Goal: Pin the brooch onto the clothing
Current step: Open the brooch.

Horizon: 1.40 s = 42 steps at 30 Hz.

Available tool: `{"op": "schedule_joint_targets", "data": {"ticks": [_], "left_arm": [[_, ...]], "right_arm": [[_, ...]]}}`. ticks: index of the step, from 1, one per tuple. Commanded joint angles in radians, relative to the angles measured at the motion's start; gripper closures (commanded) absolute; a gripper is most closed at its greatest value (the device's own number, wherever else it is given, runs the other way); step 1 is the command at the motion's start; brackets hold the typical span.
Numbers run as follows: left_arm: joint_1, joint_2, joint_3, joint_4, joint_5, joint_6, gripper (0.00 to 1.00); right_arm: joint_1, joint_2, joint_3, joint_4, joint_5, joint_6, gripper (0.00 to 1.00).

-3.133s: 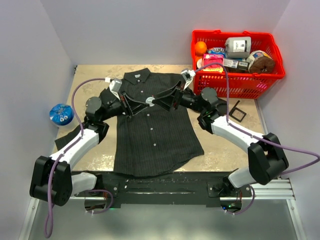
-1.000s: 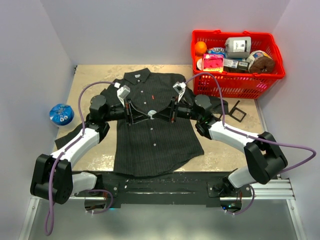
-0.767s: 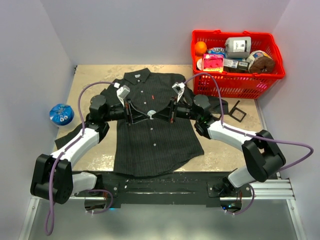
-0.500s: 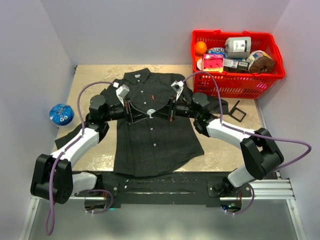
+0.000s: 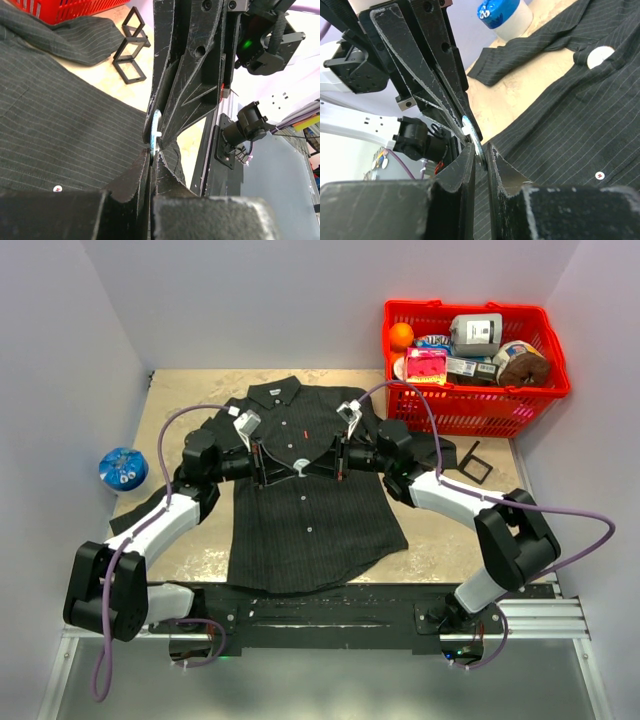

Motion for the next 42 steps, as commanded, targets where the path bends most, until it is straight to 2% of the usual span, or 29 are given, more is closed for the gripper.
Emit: {"op": "schedule_joint_targets", "data": {"ticks": [1, 12, 26, 29, 30, 32, 33, 39, 42], "left_arm": [[-0.052, -0.011, 0.031, 0.051, 0.077, 0.019, 1.0], [-0.029, 0.034, 0.045, 0.0, 0.041, 0.005, 1.0], [0.005, 0.071, 0.059, -0.059, 0.012, 0.004, 1.0], [0.013, 0.074, 0.064, -0.087, -0.008, 0.014, 1.0], [0.014, 0.074, 0.067, -0.093, -0.012, 0.019, 1.0], [0.019, 0.074, 0.068, -0.104, -0.021, 0.023, 1.0], [0.019, 0.074, 0.068, -0.109, -0.023, 0.027, 1.0], [0.022, 0.057, 0.083, -0.176, -0.073, 0.076, 1.0], [0.02, 0.031, 0.11, -0.282, -0.17, 0.157, 1.0]], "right_arm": [[0.024, 0.034, 0.043, -0.052, 0.032, -0.042, 0.91], [0.025, 0.011, 0.041, -0.061, -0.033, -0.073, 0.9], [0.024, -0.009, 0.06, -0.091, -0.059, -0.102, 0.83], [0.022, -0.027, 0.074, -0.101, -0.056, -0.102, 0.73], [0.022, -0.035, 0.077, -0.104, -0.056, -0.103, 0.64], [0.018, -0.046, 0.08, -0.107, -0.056, -0.106, 0.53], [0.015, -0.049, 0.081, -0.108, -0.054, -0.109, 0.45], [-0.01, -0.104, 0.08, -0.156, -0.024, -0.151, 0.36], [-0.011, -0.136, 0.094, -0.232, 0.032, -0.207, 0.34]]}}
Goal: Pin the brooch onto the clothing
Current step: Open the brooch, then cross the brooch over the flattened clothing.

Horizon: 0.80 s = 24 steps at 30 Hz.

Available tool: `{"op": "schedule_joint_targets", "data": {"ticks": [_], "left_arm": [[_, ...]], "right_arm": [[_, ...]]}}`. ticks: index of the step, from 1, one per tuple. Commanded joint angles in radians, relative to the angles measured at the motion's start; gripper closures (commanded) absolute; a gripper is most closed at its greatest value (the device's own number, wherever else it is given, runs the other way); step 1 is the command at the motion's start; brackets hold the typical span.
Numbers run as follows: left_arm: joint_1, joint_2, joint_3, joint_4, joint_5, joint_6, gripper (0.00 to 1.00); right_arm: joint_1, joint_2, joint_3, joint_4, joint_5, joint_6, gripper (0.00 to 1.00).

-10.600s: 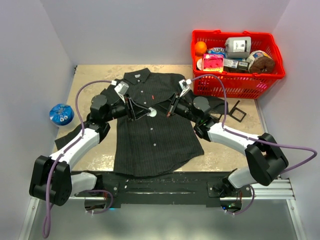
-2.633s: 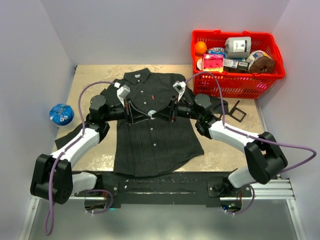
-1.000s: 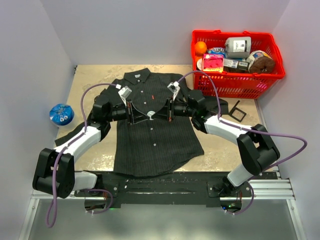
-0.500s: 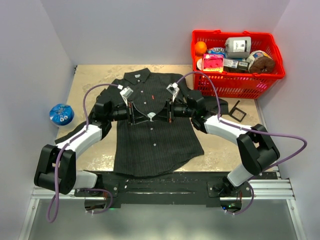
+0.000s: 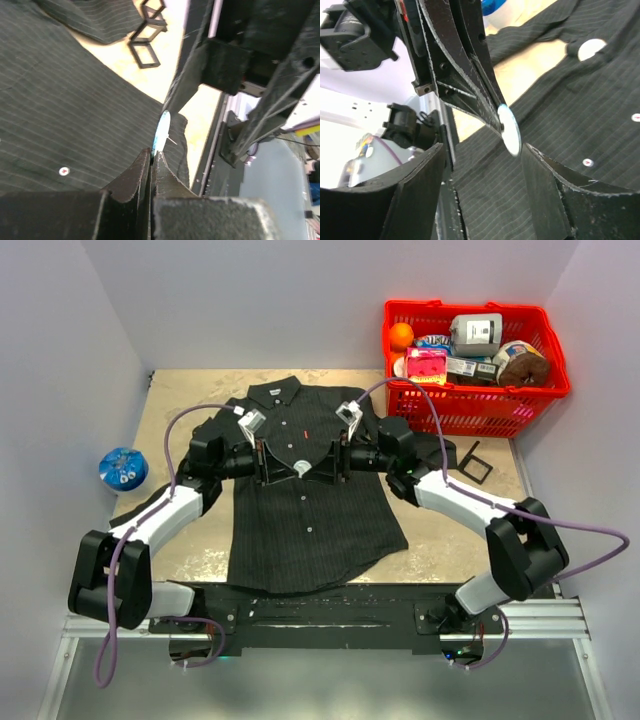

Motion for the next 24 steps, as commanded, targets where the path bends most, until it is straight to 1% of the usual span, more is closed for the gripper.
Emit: {"op": "schedule_joint_targets", "data": {"ticks": [1, 4, 6, 7, 8, 9, 10, 11, 13, 19, 21, 22, 24], "left_arm": [[0.008, -0.054, 0.064, -0.169, -0.187, 0.156, 1.0], [0.002, -0.094, 0.081, -0.237, -0.315, 0.22, 1.0], [-0.002, -0.105, 0.087, -0.25, -0.354, 0.236, 1.0], [-0.013, -0.111, 0.089, -0.263, -0.398, 0.249, 1.0], [-0.022, -0.112, 0.096, -0.275, -0.423, 0.26, 1.0], [-0.036, -0.114, 0.103, -0.289, -0.455, 0.273, 1.0], [-0.071, -0.112, 0.116, -0.334, -0.528, 0.305, 1.0], [-0.093, -0.111, 0.122, -0.349, -0.57, 0.319, 1.0], [-0.151, -0.102, 0.141, -0.379, -0.665, 0.349, 1.0], [-0.196, -0.076, 0.191, -0.412, -0.788, 0.354, 1.0], [-0.203, -0.066, 0.207, -0.419, -0.809, 0.362, 1.0], [-0.206, -0.057, 0.227, -0.43, -0.82, 0.372, 1.0], [-0.208, -0.042, 0.25, -0.444, -0.849, 0.383, 1.0]], "right_arm": [[-0.006, -0.091, 0.063, -0.086, 0.07, -0.095, 0.33], [-0.006, -0.127, 0.067, -0.129, 0.127, -0.122, 0.31], [-0.006, -0.137, 0.081, -0.171, 0.226, -0.148, 0.31], [-0.005, -0.139, 0.089, -0.229, 0.28, -0.162, 0.31], [-0.005, -0.139, 0.105, -0.257, 0.368, -0.17, 0.3], [-0.006, -0.138, 0.11, -0.28, 0.416, -0.187, 0.3], [-0.006, -0.136, 0.116, -0.312, 0.45, -0.199, 0.3], [-0.006, -0.134, 0.124, -0.321, 0.502, -0.208, 0.3], [-0.005, -0.122, 0.13, -0.34, 0.541, -0.217, 0.3], [0.01, -0.046, 0.181, -0.389, 0.667, -0.23, 0.32], [0.009, -0.02, 0.196, -0.399, 0.69, -0.236, 0.36], [0.01, 0.008, 0.213, -0.407, 0.703, -0.239, 0.39], [0.015, 0.034, 0.227, -0.407, 0.717, -0.247, 0.4]]}}
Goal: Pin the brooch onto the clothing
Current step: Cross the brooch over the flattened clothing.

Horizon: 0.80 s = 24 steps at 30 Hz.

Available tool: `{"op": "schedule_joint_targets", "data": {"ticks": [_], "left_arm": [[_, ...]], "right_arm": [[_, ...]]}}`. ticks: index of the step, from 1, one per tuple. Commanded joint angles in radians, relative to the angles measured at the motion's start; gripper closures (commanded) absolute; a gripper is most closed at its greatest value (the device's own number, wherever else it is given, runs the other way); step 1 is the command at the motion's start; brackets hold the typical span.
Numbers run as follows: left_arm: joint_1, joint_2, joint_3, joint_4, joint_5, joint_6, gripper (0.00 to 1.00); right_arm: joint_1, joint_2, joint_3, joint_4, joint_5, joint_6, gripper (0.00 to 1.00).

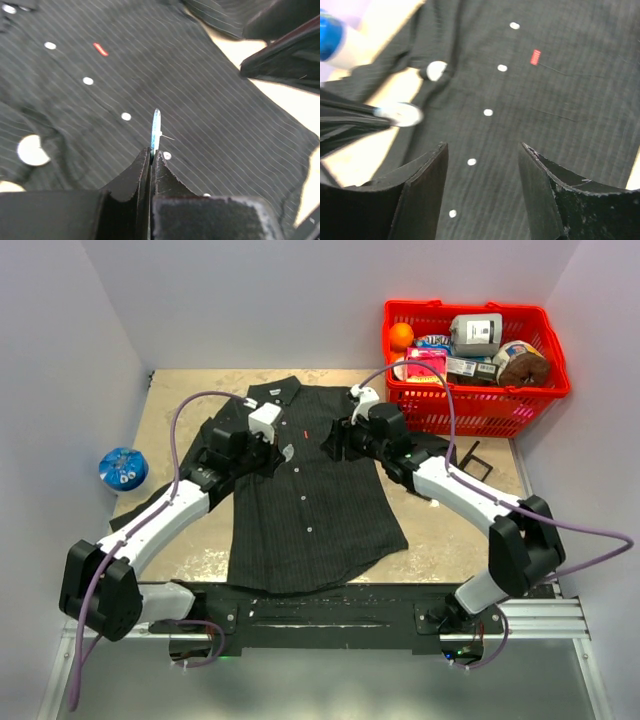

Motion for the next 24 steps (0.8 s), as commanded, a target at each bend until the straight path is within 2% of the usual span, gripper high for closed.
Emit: {"op": "schedule_joint_targets", "data": {"ticks": [1, 8, 13, 18, 24], "left_arm": [[-0.011, 0.039, 0.101, -0.022, -0.108, 0.055, 1.0], [0.026, 0.128, 0.173, -0.011, -0.053, 0.024, 1.0], [0.197, 0.111, 0.131, 0.02, 0.048, -0.04, 1.0], [0.21, 0.037, 0.083, -0.096, -0.157, -0.022, 1.0], [0.196, 0.002, -0.021, -0.192, -0.329, -0.061, 1.0]], "right_arm": [[0.016, 0.056, 0.081, -0.029, 0.122, -0.04, 0.39], [0.09, 0.198, 0.149, -0.072, 0.196, -0.08, 0.37], [0.16, 0.275, 0.214, -0.104, 0.236, -0.083, 0.37], [0.26, 0.334, 0.262, -0.087, 0.197, -0.036, 0.37], [0.32, 0.415, 0.322, -0.055, 0.205, 0.018, 0.37]]}}
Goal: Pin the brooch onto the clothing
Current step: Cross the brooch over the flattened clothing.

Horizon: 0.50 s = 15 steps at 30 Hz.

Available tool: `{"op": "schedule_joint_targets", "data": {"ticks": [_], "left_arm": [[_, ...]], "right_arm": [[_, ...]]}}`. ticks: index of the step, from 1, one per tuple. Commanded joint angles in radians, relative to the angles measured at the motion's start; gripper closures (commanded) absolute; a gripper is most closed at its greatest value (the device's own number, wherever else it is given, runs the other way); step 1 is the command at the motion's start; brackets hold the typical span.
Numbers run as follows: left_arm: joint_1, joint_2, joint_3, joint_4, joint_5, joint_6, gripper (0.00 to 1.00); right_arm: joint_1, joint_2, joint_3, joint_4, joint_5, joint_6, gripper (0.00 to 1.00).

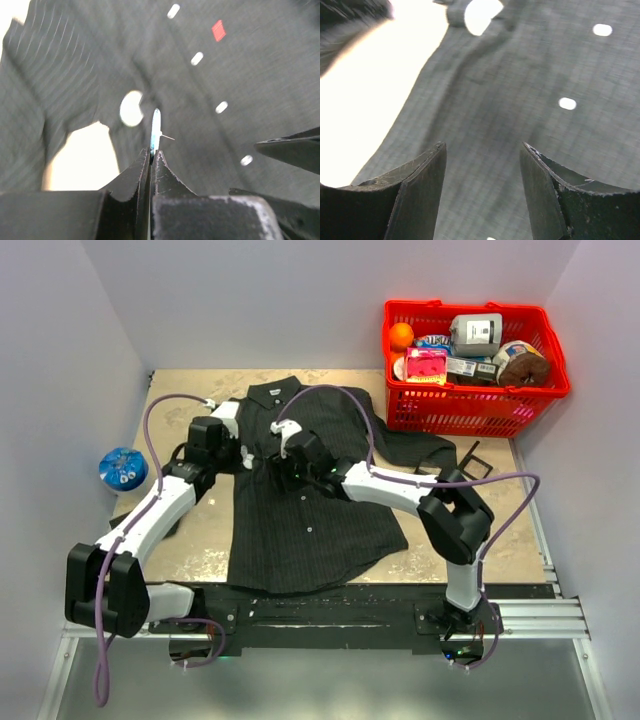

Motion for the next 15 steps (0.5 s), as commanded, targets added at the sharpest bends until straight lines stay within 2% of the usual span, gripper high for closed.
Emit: {"op": "schedule_joint_targets", "data": {"ticks": [1, 9, 15], "left_arm": [[-0.019, -0.027, -0.052, -0.091, -0.171, -0.043, 1.0], [-0.146, 0.052, -0.041, -0.155, -0.383, -0.051, 1.0], [-0.163, 0.111, -0.005, -0.171, -0.431, -0.04, 1.0]], "right_arm": [[0.028, 0.028, 0.069, 0.047, 0.025, 0.049, 0.37], [0.03, -0.042, 0.003, 0.047, 0.169, 0.094, 0.37], [0.014, -0.163, -0.142, 0.099, 0.263, 0.103, 0.37]]}}
